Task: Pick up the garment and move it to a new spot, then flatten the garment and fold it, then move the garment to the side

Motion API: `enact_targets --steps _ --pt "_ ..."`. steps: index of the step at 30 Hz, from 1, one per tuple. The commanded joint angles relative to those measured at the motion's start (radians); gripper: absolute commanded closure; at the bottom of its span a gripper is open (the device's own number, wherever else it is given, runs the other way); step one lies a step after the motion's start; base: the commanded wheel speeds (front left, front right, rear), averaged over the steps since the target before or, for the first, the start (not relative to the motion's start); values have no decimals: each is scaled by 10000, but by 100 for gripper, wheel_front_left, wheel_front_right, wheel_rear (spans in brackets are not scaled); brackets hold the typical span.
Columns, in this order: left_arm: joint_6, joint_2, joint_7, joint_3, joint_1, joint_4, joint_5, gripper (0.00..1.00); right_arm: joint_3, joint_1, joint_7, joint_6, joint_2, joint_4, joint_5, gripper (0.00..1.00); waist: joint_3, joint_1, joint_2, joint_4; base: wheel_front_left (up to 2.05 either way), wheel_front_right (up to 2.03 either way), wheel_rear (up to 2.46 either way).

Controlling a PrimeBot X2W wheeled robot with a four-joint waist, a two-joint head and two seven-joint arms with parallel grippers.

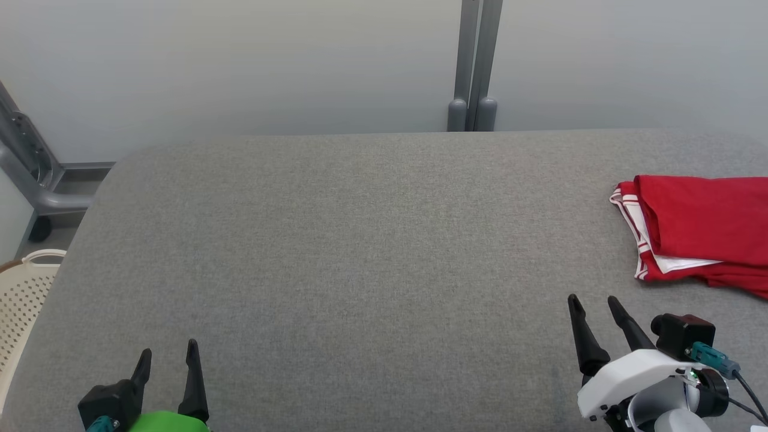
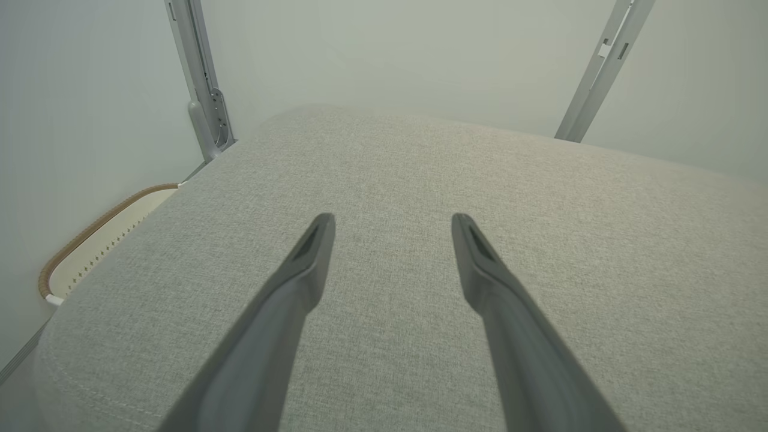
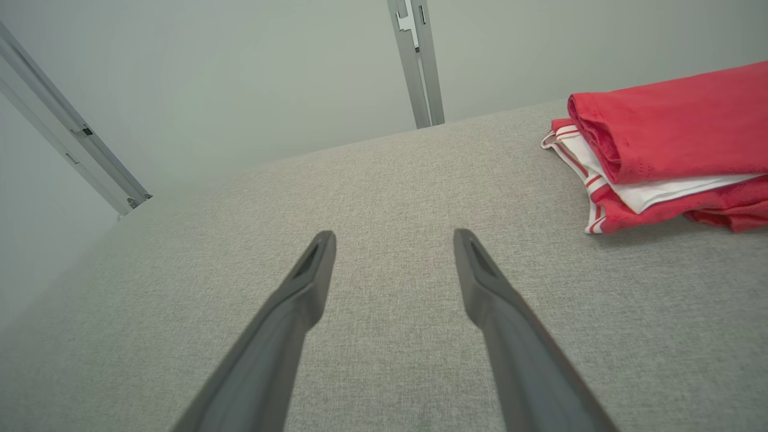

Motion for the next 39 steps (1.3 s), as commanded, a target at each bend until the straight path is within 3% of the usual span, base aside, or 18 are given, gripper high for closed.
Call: enact_targets --steps 1,2,6,39 --pt "21 80 -52 -6 -119 22 41 0 -3 17 -42 -3 -20 23 41 0 1 0 0 15 0 0 0" --pt "-1 -1 5 -14 -1 5 -1 100 -4 -1 -3 0 0 3 3 100 2 0 0 14 0 0 0" --pt "-22 -200 80 -83 75 284 -94 100 -34 136 47 0 57 307 86 100 8 0 0 16 0 0 0" --pt "-1240 -1122 1400 1311 -1440 1052 -4070 100 -714 -532 660 0 24 359 4992 100 221 0 0 -71 0 0 0"
